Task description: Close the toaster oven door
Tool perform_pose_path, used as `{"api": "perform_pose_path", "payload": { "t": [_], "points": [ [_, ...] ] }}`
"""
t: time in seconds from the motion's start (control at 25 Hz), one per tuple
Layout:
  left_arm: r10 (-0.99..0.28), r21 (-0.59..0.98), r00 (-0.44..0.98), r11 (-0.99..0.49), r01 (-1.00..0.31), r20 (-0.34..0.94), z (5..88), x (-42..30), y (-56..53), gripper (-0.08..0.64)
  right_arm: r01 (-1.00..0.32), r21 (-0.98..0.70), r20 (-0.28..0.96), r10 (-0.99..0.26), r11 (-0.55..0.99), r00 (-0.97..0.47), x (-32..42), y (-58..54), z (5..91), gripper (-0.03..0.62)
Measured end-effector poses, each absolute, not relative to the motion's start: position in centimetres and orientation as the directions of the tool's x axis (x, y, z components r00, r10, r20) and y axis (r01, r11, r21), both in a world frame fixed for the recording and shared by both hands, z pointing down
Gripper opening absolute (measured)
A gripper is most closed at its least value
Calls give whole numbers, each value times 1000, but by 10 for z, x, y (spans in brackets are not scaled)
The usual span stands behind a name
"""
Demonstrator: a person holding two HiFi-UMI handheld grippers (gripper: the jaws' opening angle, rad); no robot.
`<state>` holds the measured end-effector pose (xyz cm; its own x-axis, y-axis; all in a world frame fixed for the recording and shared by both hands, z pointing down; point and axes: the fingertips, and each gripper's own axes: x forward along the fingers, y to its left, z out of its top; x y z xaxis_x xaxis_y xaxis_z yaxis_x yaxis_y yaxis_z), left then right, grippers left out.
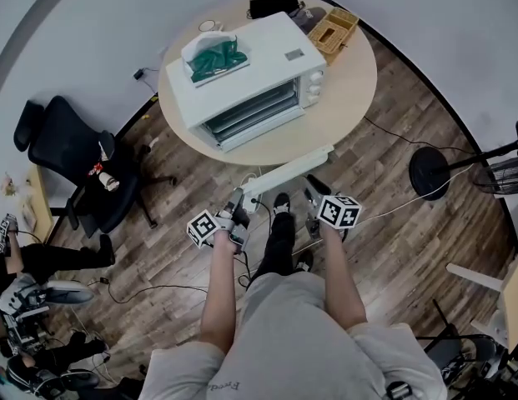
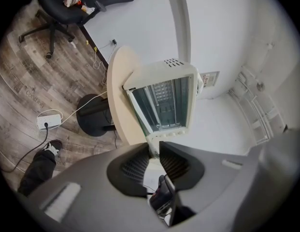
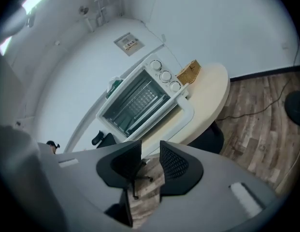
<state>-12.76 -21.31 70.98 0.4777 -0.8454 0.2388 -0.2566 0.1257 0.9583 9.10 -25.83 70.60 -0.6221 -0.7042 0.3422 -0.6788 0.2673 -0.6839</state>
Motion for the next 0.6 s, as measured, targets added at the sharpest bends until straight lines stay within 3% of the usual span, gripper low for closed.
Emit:
{"api": "perform_pose_path", "payload": {
  "t": [0.24,0.6],
  "points": [
    [-838,960,492,122,-252,236,705,-129,-215,127,-502,-849,224,-749,164,-623,82,-269,709,140],
    [-839,962,499,96,-257,217,691,-132,-222,135,-351,-927,122,-775,135,-620,68,-288,707,140]
  ]
}}
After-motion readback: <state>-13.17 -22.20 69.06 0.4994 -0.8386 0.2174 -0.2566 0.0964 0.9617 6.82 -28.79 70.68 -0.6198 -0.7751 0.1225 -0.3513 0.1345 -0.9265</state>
